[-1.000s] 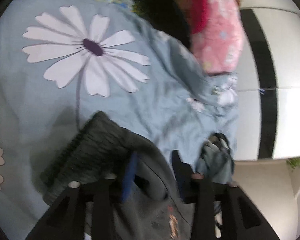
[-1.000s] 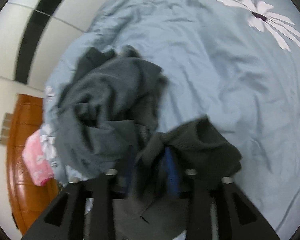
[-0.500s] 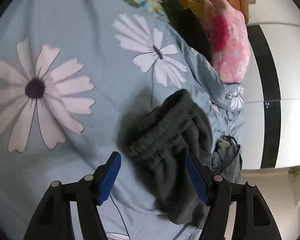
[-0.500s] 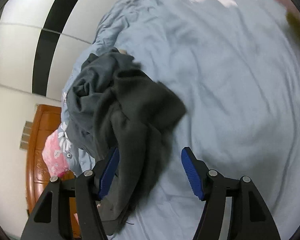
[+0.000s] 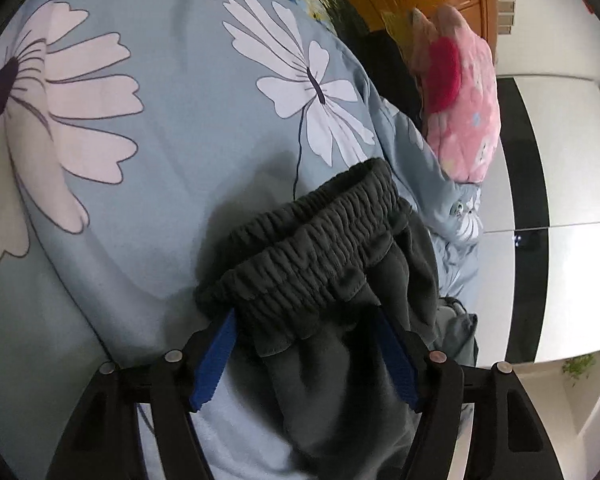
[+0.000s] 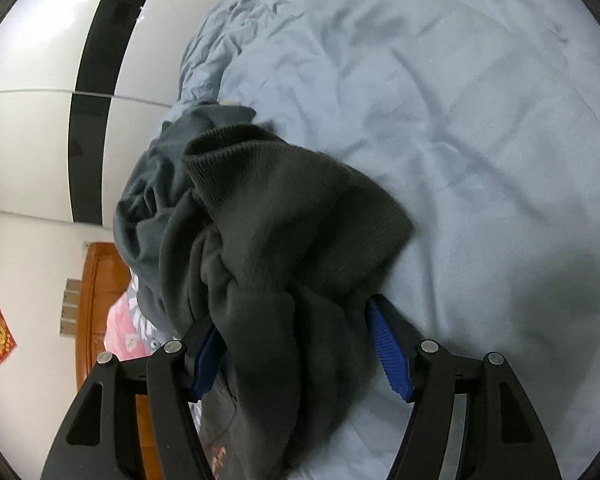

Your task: Fold clothes

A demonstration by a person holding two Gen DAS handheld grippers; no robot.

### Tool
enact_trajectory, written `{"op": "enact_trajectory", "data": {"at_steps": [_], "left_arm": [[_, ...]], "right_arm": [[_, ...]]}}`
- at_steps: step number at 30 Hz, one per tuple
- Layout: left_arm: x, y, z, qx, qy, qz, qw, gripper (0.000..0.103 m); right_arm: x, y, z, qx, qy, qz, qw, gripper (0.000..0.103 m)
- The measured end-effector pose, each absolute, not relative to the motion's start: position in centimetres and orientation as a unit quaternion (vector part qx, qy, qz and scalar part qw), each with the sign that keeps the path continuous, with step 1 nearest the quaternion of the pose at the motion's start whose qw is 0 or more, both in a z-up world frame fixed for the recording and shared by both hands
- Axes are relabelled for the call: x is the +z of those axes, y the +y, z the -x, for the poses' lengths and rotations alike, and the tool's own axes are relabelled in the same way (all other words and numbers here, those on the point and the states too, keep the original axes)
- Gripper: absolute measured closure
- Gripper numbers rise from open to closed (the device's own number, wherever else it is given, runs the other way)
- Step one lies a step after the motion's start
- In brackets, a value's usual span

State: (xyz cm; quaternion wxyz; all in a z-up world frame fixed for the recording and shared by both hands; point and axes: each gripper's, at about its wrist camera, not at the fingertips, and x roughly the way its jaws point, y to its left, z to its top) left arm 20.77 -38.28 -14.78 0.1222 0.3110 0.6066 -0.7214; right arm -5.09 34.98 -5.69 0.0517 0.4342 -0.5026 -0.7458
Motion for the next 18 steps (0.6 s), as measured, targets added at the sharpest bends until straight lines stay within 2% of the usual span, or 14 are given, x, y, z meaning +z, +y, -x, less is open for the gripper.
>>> {"op": "enact_trajectory", "data": {"at_steps": [1,3,4,5,7,12,15,18], "left_arm": [[-14.6,-38.3,-20.7,-0.723,0.604,-0.312,0.126,0.039],[-14.3,-38.3,-20.7,-0.725,0.597,-0.315,0.134,0.047],[-13.9,-38.3,-20.6,-0.726,0.595,-0.316,0.139,0.055],[-13.5,-38.3,-20.6,-0.728,0.590,-0.317,0.145,0.069],[-12.4,-38.6,-20.4,-0.733,0.585,-0.318,0.141,0.071],[-5.6,-39.7,-19.2,-0.794,0.527,-0.293,0.081,0.075],[-1.8,-40.4,-19.3,-0.822,0.498,-0.275,0.042,0.075],[-0.5,-41.0,-20.0,-0.844,0.458,-0.279,0.025,0.075]], "right_arm": [[-5.4,34.8,5.3,-0.746,-0.502,-0.434,0.050,0.044],[-4.8,34.4,5.8,-0.748,-0.500,-0.434,0.047,0.063],[-4.2,34.1,5.9,-0.751,-0.496,-0.434,0.049,0.075],[-3.5,33.9,5.9,-0.754,-0.491,-0.434,0.050,0.080],[-1.6,33.4,5.8,-0.763,-0.478,-0.432,0.059,0.084],[5.3,32.5,3.5,-0.796,-0.436,-0.403,0.114,0.086],[9.3,33.3,0.0,-0.810,-0.428,-0.375,0.141,0.086],[10.9,35.6,-5.3,-0.828,-0.420,-0.344,0.143,0.087]]}}
